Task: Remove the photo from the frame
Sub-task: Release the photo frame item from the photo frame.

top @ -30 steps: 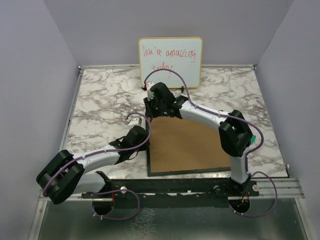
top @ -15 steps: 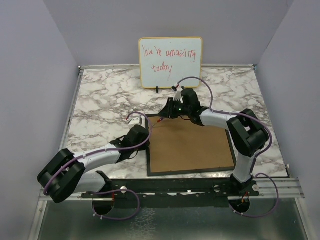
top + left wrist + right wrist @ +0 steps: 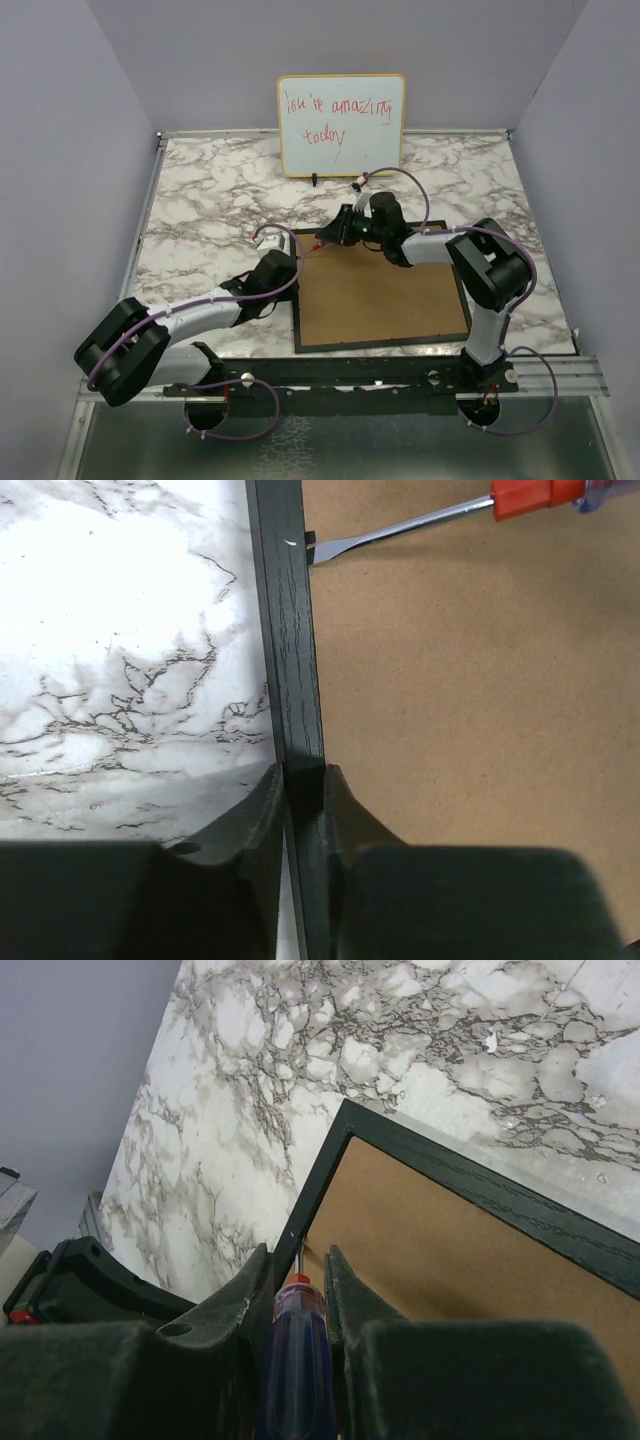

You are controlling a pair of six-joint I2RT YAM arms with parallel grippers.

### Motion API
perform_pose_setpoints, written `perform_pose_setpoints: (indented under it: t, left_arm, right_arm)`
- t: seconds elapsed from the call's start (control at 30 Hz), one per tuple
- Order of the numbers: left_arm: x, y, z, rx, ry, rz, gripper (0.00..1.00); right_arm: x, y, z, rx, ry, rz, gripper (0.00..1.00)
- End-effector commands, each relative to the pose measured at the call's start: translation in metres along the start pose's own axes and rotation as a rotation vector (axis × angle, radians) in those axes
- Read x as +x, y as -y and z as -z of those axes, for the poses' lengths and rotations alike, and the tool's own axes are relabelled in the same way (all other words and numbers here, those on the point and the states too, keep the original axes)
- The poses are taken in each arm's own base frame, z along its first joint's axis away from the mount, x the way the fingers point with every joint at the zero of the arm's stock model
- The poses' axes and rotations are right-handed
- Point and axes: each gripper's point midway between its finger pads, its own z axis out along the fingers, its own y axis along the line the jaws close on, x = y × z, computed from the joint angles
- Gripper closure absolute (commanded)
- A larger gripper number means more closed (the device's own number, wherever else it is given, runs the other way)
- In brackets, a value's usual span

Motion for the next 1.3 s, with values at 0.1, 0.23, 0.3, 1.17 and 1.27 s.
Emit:
perform_pose_setpoints:
  t: [0.1,0.23,0.3,1.17,1.27]
  left_arm:
    - [0.067,-0.064,0.008,-0.214,-0.233,-0.072,0.97]
    - [0.07,-0.066,0.007,-0.224,-0.252,-0.082,1.0]
    - [0.071,-0.066,0.007,-0.224,-0.255,-0.083,1.0]
    - [0.069,-0.062,0.008,-0.204,-0.252,-0.086,1.0]
    - [0.069,-0.062,0.008,-0.202,-0.249,-0.086,1.0]
  right_arm:
    - [0.016,0.031,0.014,0.08,0.023,-0.019,0.99]
    - [0.015,0.03,0.015,0.04,0.063,-0.019,0.99]
    - [0.013,0.032,0.02,0.025,0.089,-0.025,0.99]
    - [0.022,0.042,0.018,-0.137,0.127,0.057,0.99]
    - [0.024,0.04,0.018,-0.16,0.13,0.06,0.99]
